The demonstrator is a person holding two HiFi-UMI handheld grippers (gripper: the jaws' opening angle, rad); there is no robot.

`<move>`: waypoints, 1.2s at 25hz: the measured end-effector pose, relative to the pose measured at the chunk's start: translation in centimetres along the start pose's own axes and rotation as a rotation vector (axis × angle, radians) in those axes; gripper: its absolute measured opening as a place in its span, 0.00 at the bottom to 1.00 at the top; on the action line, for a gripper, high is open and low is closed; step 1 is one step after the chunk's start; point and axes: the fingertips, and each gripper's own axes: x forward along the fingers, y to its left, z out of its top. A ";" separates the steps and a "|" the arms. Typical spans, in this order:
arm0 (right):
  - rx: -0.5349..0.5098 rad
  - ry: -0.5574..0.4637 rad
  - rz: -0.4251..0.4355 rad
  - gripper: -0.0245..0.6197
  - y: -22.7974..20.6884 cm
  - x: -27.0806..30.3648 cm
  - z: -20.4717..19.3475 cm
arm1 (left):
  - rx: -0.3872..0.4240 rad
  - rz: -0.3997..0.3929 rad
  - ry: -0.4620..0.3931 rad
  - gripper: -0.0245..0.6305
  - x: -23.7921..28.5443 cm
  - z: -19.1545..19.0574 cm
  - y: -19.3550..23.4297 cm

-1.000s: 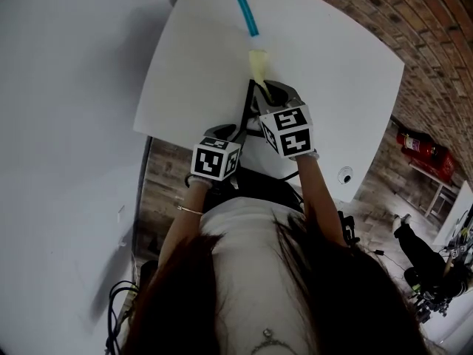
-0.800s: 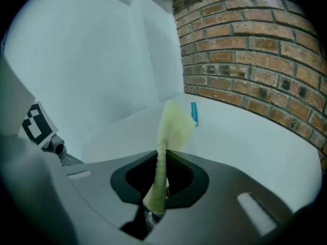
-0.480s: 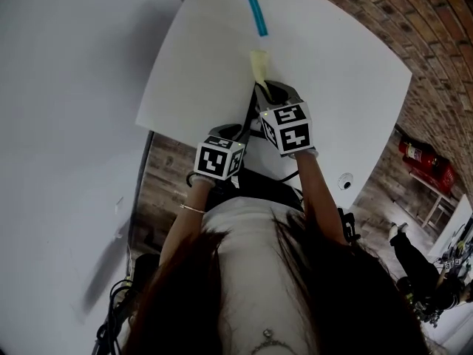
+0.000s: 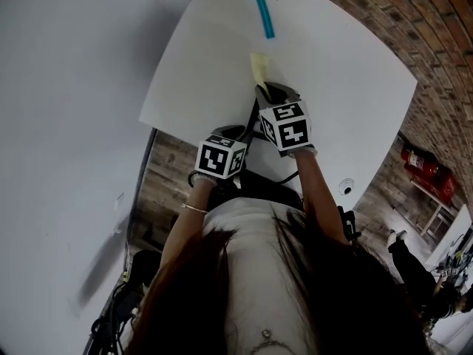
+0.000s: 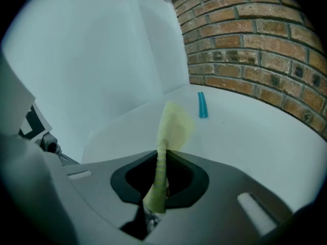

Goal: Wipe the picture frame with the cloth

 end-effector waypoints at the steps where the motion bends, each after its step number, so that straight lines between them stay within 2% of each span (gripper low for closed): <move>1: 0.000 0.002 0.002 0.09 0.1 0.1 0.0 | 0.000 0.001 0.000 0.18 0.0 0.0 0.0; 30: 0.058 0.019 0.010 0.09 -0.9 0.7 -0.5 | -0.028 0.001 0.000 0.22 0.0 0.0 0.2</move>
